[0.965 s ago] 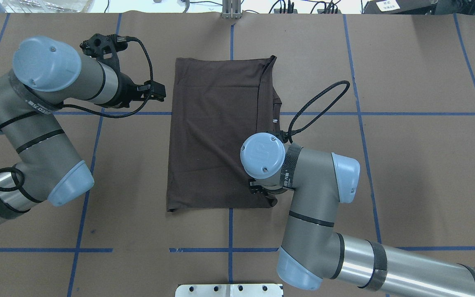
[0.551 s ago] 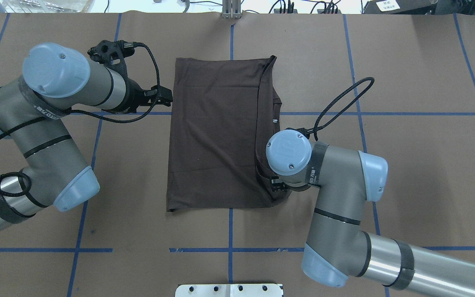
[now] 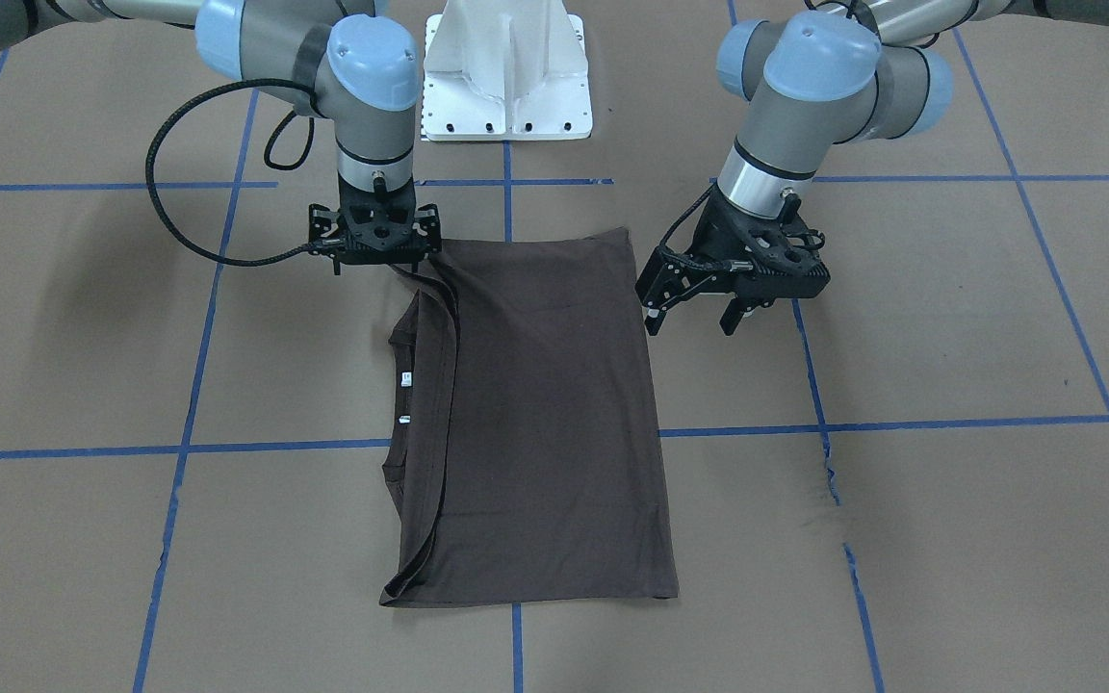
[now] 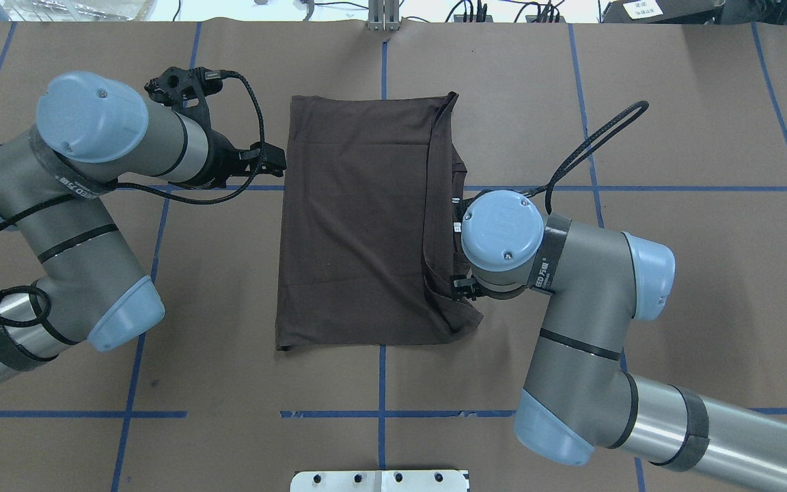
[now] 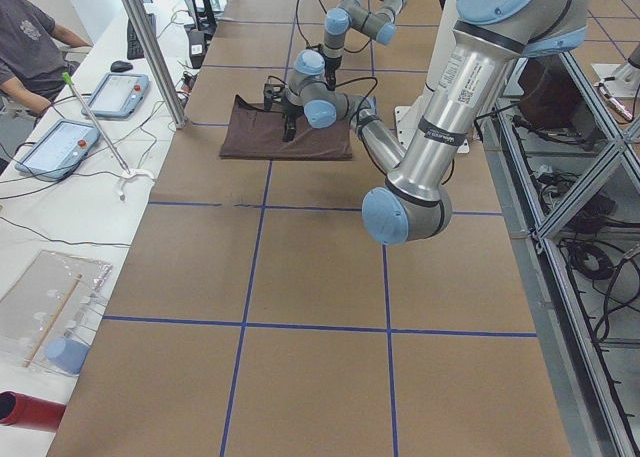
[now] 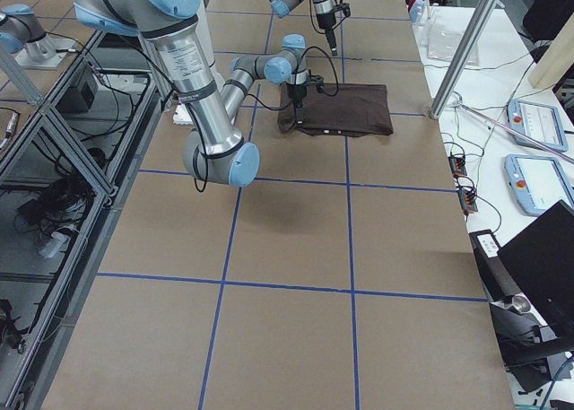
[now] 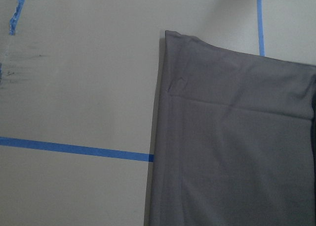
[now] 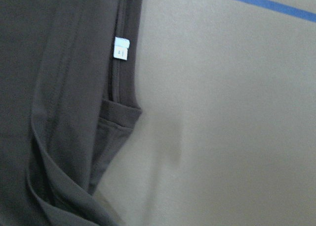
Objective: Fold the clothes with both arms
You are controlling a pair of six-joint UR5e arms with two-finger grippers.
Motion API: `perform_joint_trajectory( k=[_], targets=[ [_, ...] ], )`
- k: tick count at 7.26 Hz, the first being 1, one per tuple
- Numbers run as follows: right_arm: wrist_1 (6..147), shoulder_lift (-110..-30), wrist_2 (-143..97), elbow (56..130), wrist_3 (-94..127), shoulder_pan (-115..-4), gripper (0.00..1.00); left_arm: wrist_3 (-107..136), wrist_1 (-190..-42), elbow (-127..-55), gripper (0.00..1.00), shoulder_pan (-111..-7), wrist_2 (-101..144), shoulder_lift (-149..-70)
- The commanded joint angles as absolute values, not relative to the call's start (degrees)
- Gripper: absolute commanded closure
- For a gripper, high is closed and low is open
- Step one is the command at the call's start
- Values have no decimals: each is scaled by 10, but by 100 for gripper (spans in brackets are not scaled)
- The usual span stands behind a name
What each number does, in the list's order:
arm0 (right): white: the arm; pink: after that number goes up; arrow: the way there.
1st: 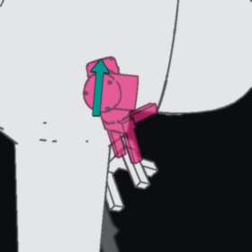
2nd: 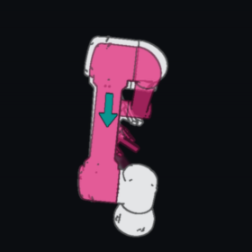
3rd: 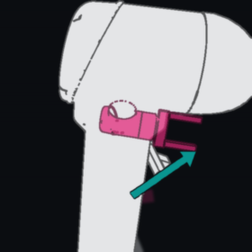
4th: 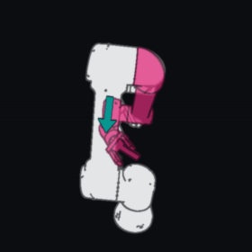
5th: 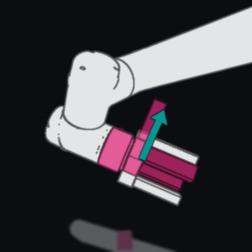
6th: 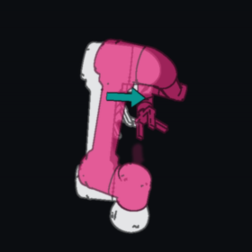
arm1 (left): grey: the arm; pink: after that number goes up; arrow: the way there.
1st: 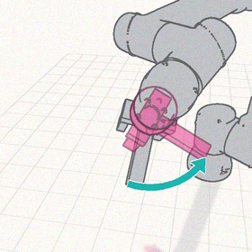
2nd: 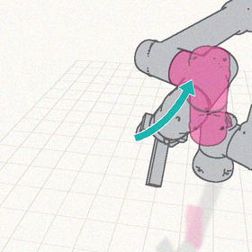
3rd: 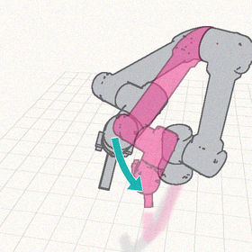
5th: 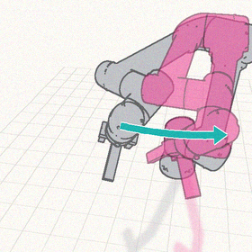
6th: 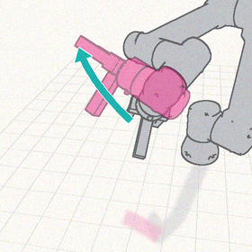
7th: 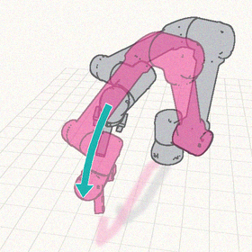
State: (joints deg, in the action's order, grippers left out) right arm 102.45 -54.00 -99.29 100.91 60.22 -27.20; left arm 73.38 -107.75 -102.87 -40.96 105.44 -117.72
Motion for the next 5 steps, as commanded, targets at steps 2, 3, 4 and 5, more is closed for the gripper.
perform_joint_trajectory(
  k=[2,3,4,5],
  targets=[
    [972,-486,-994,922,600,-275,0,731,-1078,-1029,0,-410,1055,-1176],
    [973,-486,-998,914,600,-272,0,731,-1078,-1028,0,-410,1055,-1177],
    [973,-486,-998,906,600,-269,0,731,-1078,-1028,0,-410,1055,-1177],
    [974,-487,-1011,901,600,-269,0,731,-1078,-1028,0,-410,1055,-1177]
  ],
)
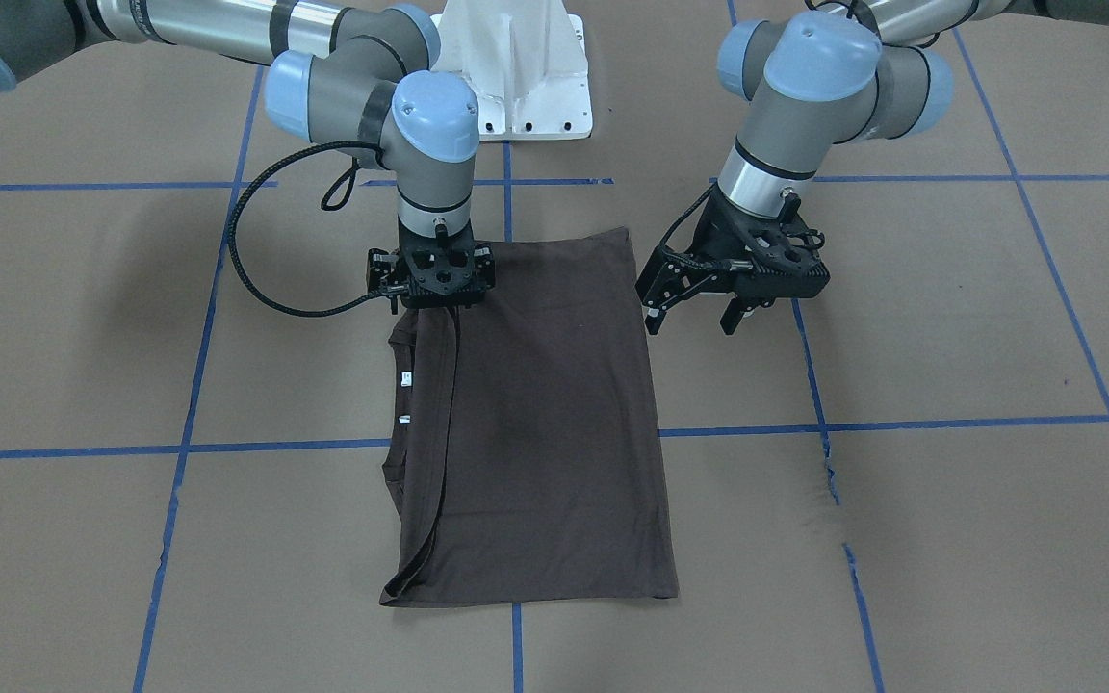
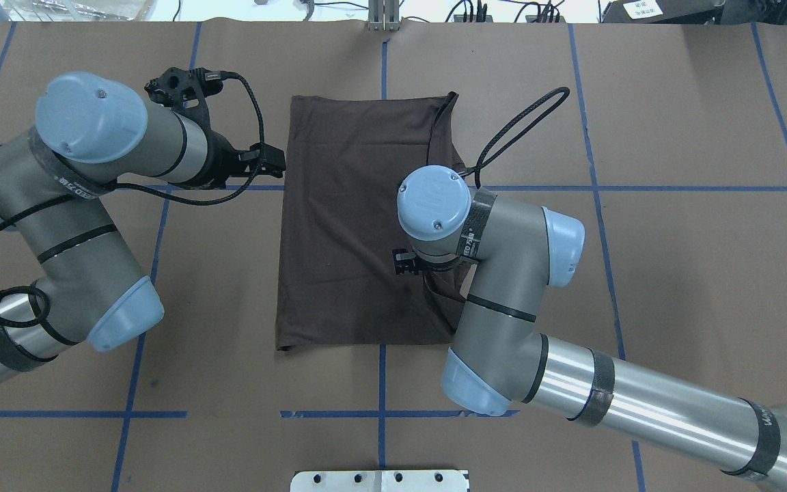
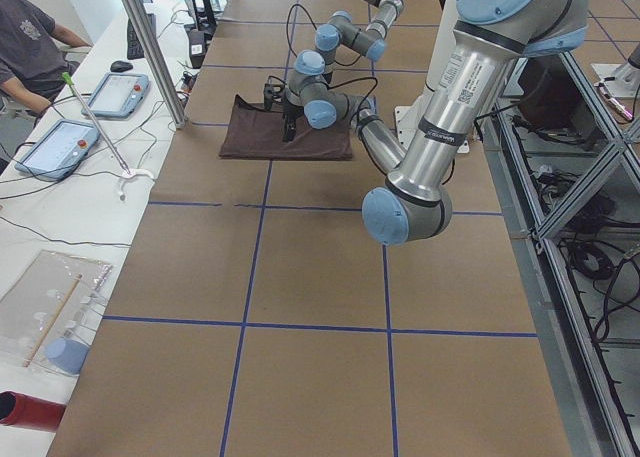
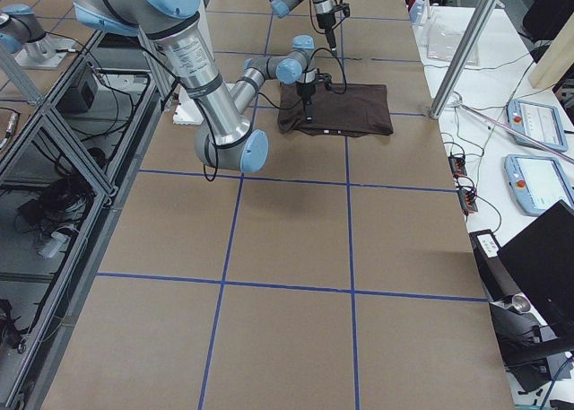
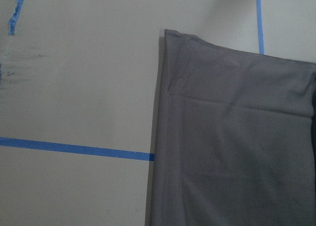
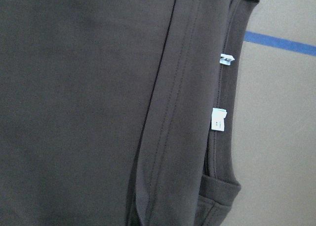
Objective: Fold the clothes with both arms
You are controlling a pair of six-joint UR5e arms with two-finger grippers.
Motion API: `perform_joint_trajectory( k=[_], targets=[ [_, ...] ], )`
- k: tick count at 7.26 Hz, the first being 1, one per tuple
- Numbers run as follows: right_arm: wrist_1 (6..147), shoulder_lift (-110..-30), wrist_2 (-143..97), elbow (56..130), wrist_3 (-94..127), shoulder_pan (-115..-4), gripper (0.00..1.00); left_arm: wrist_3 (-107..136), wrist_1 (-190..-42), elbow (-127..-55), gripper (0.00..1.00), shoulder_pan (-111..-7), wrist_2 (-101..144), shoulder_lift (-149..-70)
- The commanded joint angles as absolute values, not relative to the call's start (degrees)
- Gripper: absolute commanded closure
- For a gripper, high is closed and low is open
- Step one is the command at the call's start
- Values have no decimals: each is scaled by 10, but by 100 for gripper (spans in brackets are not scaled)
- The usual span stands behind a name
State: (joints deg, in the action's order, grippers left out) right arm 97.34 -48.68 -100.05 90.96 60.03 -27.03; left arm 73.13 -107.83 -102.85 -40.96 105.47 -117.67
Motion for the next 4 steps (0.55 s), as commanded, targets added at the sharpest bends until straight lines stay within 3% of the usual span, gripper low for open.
perform_joint_trajectory(
  k=[1,4],
  targets=[
    [974,-487,-1019,897,600,-268,0,731,-1078,-1028,0,-410,1055,-1177],
    [977,-492,-1045,891,600,-265,0,731,-1078,-1030,0,-410,1055,-1178]
  ],
)
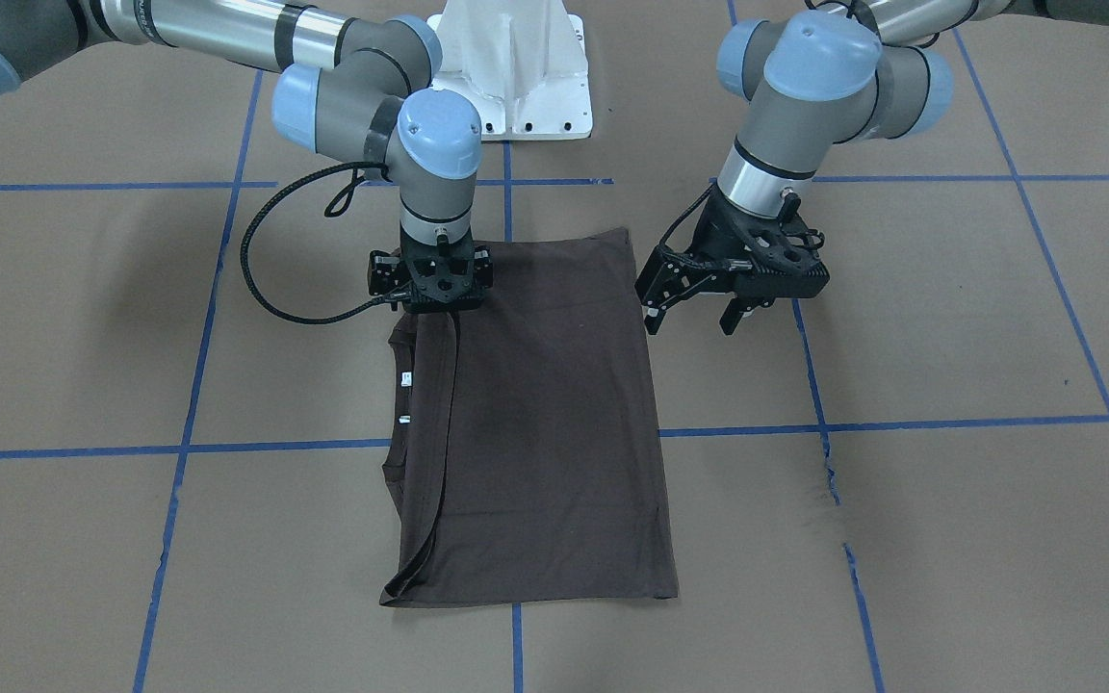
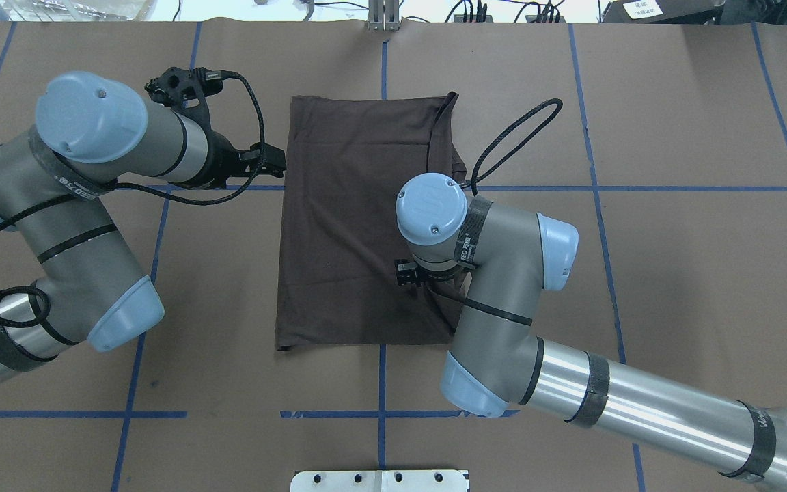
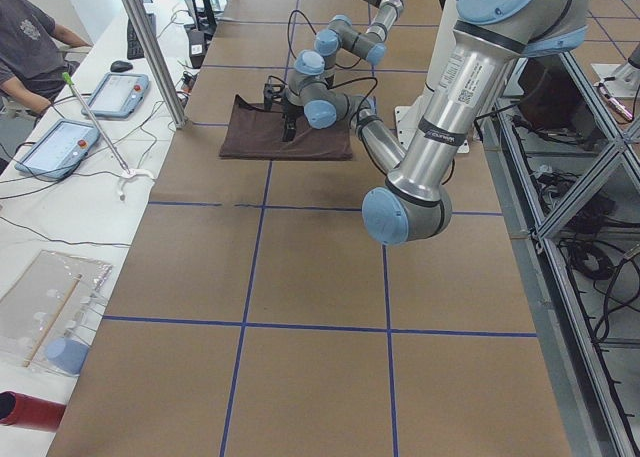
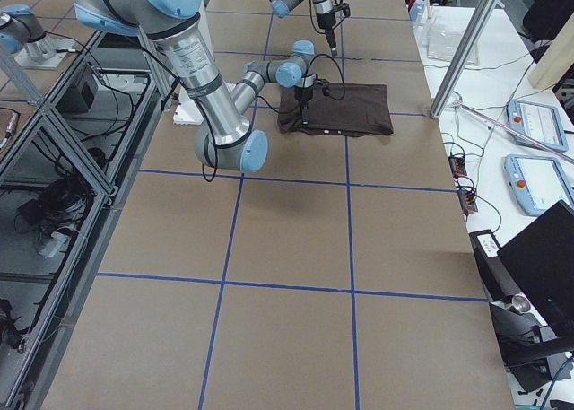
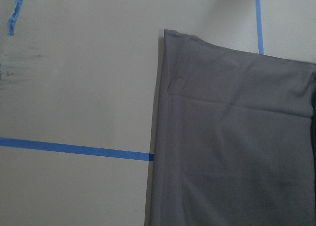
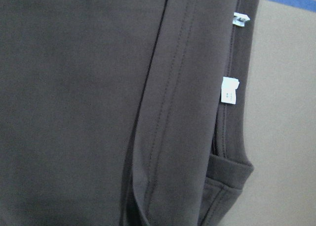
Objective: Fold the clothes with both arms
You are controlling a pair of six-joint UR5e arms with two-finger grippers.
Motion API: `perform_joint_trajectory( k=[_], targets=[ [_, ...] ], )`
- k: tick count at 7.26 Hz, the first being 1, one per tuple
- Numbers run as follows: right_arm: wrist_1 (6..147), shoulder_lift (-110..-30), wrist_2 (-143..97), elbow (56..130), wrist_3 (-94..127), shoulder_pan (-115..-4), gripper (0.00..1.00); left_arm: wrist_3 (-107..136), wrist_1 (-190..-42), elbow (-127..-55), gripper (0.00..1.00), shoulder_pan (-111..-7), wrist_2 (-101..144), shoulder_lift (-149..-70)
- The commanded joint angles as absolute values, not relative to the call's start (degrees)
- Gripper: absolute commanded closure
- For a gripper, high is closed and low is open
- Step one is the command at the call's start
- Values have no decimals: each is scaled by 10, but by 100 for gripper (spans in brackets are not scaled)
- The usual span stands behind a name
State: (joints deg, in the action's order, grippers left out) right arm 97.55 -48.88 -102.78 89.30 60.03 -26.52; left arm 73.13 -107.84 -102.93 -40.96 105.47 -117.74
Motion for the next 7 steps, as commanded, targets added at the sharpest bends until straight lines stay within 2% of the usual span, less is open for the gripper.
perform_joint_trajectory(
  k=[1,7],
  targets=[
    [978,-492,-1049,891,601,-265,0,731,-1078,-1029,0,-410,1055,-1178],
    [997,-508,-1053,892,600,-273,0,732,-1078,-1030,0,-410,1055,-1181]
  ],
)
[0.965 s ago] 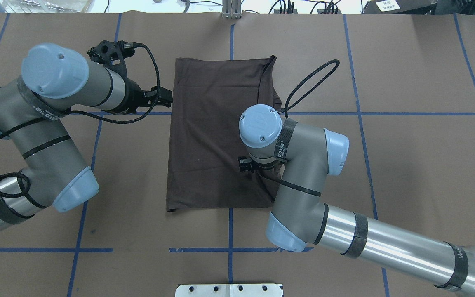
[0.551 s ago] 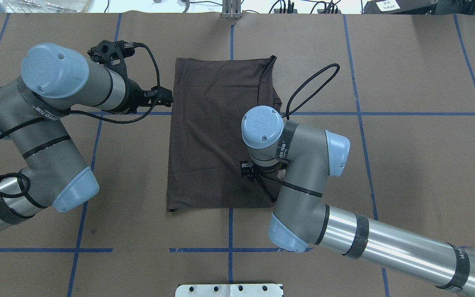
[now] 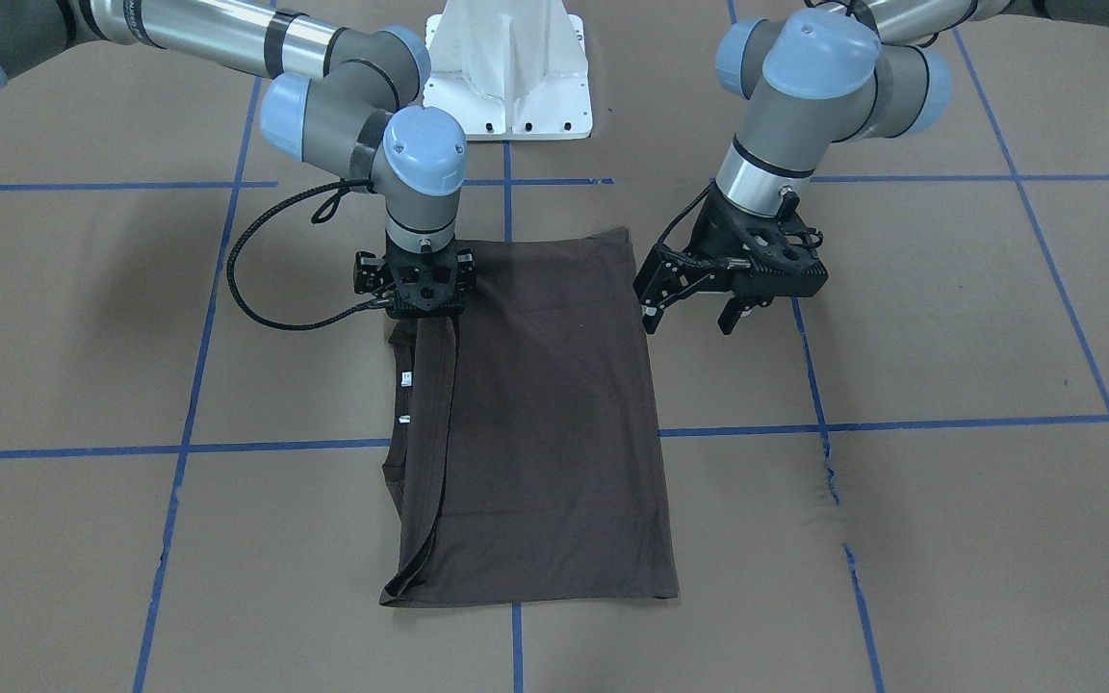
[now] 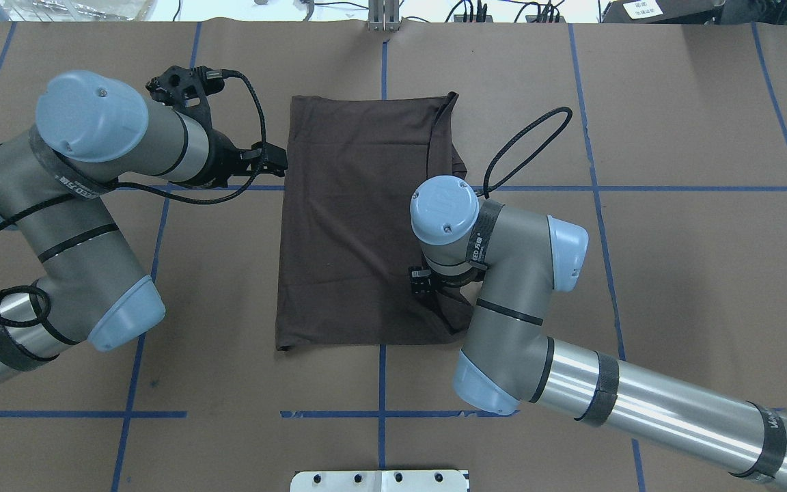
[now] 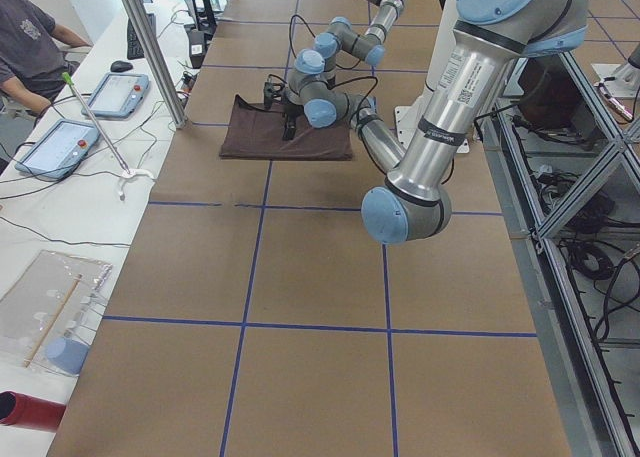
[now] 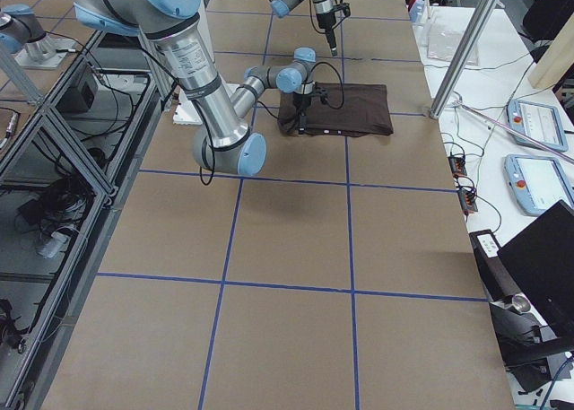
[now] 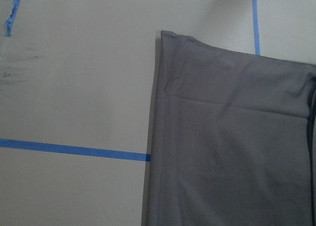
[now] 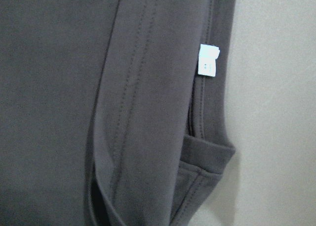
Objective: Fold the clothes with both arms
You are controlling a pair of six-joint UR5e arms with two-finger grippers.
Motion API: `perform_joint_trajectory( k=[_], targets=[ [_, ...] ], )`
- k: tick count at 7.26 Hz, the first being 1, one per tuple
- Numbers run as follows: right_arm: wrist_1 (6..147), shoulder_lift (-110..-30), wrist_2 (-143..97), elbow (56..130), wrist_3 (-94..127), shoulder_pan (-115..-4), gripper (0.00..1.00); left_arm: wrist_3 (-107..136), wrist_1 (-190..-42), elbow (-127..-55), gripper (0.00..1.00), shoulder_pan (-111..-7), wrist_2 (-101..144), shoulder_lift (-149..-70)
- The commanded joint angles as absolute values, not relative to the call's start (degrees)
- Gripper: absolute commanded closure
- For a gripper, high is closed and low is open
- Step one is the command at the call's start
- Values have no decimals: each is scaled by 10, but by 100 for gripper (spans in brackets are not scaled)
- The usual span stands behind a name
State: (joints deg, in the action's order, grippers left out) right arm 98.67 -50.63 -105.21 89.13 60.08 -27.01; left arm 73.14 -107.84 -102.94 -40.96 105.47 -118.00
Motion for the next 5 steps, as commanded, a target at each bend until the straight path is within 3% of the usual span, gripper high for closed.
perform_joint_trajectory(
  k=[1,5],
  targets=[
    [1006,-510,-1054,895,600,-283,0,733,-1078,-1029,0,-410,1054,-1182],
    [1007,-624,-1060,990,585,-315,0,742,-1078,-1030,0,-410,1054,-1187]
  ],
)
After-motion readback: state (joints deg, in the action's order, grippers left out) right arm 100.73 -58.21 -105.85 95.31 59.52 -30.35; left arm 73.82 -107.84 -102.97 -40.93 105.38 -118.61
